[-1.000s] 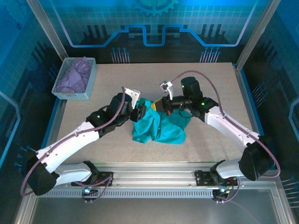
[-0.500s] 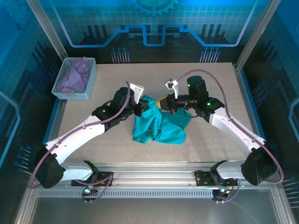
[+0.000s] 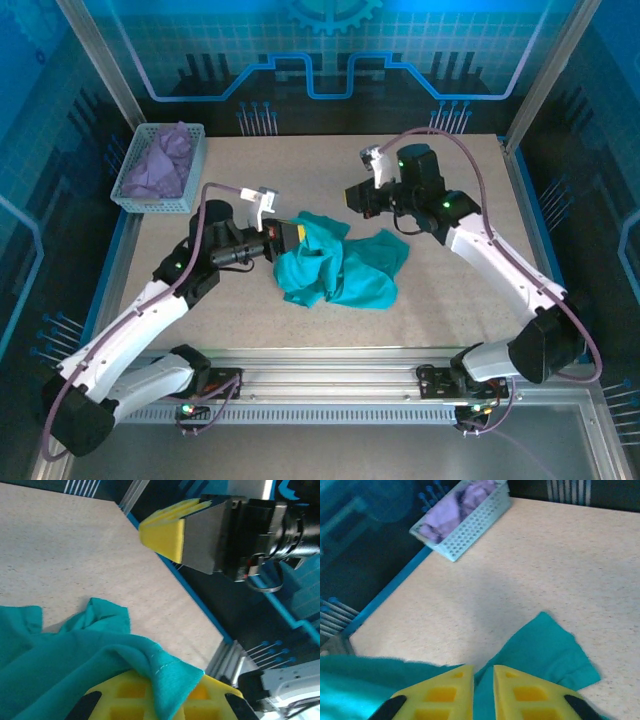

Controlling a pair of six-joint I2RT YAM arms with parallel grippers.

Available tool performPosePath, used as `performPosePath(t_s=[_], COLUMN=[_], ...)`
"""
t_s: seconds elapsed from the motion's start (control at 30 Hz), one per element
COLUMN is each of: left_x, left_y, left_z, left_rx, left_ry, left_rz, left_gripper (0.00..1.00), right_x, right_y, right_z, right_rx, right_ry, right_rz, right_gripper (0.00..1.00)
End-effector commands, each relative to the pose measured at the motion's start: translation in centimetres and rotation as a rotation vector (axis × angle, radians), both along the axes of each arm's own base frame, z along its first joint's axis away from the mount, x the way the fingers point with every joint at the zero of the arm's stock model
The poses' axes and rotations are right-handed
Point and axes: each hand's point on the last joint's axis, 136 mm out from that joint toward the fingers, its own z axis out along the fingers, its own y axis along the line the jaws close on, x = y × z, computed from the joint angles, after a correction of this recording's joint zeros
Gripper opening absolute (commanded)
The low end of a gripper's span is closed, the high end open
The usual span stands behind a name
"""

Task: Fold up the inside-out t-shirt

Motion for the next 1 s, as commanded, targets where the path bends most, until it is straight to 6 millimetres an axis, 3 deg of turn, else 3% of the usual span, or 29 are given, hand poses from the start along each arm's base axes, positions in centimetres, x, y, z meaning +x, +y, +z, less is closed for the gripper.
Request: performPosePath(t_s=[0.0, 0.07, 0.2, 0.3, 0.4, 0.63, 0.77, 0.83, 0.97], left_x=[0.1, 0.8, 1.6, 1.9, 1.7, 1.6, 1.5, 1.4, 1.3], left_y=[-0.3, 0.1, 1.4, 1.6, 1.3, 1.5, 1.6, 1.6, 1.7], left_z=[3.2, 2.5, 0.8, 0.4, 0.4, 0.1, 0.1, -0.2, -0.3], left_rx=[-0.235, -0.215, -0.051, -0.015, -0.008, 0.016, 0.026, 0.034, 0.036], left_ry=[0.080, 0.131, 0.157, 0.165, 0.164, 0.154, 0.142, 0.145, 0.143], left_rz=[0.005, 0.068, 0.209, 0.240, 0.233, 0.242, 0.240, 0.240, 0.241], left_gripper=[0.00, 0.00, 0.00, 0.00, 0.00, 0.00, 0.00, 0.00, 0.00], right_x=[0.3, -2.2, -10.1, -12.8, -12.5, -10.4, -9.9, -9.5, -9.1], right_y=[-2.5, -2.6, 0.5, 2.7, 5.2, 8.1, 8.3, 8.3, 7.8], right_z=[-1.9, -1.5, -1.6, -2.4, -3.4, -4.8, -5.8, -5.3, -6.0], right_rx=[-0.215, -0.265, -0.179, -0.003, 0.183, 0.390, 0.419, 0.454, 0.445], right_ry=[0.019, -0.044, -0.109, -0.028, 0.103, 0.272, 0.325, 0.313, 0.326], right_rz=[-0.155, -0.106, 0.131, 0.196, 0.182, 0.088, 0.036, 0.024, -0.028], right_gripper=[0.30, 0.36, 0.47, 0.50, 0.52, 0.58, 0.63, 0.66, 0.64])
